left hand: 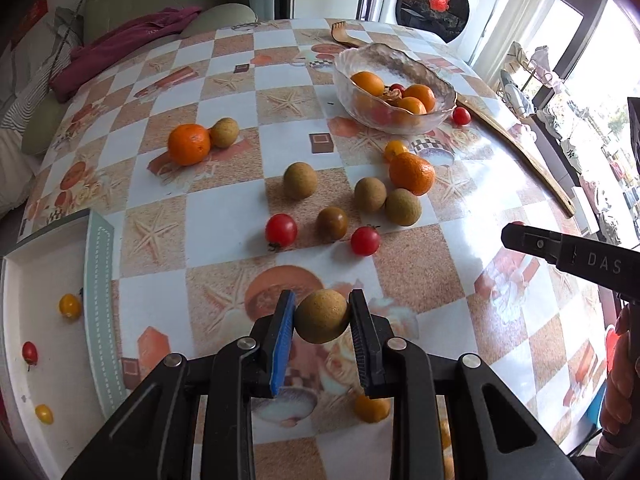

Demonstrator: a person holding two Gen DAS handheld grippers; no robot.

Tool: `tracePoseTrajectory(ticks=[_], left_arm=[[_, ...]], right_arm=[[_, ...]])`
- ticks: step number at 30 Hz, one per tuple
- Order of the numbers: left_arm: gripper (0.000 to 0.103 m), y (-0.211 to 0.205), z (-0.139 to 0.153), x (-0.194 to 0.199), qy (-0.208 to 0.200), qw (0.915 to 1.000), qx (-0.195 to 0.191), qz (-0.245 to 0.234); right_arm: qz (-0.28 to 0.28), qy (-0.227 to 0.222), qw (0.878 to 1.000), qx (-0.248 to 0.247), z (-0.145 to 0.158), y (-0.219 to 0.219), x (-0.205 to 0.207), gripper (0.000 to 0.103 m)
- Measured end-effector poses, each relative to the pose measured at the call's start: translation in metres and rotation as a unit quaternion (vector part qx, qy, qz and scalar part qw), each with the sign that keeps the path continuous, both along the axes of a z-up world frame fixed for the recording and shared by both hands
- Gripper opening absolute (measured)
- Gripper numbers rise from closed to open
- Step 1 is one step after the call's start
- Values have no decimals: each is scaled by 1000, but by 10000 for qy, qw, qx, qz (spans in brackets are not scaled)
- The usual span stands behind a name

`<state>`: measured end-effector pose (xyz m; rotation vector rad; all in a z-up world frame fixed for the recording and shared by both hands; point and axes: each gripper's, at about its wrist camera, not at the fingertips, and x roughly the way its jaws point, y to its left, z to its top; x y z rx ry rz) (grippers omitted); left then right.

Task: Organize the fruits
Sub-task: 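Carry the kiwi and tomato into the white tray and open both tools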

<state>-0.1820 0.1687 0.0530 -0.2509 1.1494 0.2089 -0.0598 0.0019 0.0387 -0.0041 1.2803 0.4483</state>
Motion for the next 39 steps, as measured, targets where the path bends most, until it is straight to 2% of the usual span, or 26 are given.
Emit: tracePoseTrajectory(ticks=[8,18,29,39], left_arm=[[29,32,16,-34,-40,9997,91,230],[29,93,26,-88,-70,9961,255,843],[29,165,8,-153,155,9839,337,1748],[29,180,-13,-187,380,9785,149,2021]], right_arm=[[287,-40,9996,-10,13,27,-25,21],[1113,-87,9937,133,30,105,-62,21],[2182,51,9750,416,39,215,-115,21],[2890,453,9551,469,21,289,-155,21]])
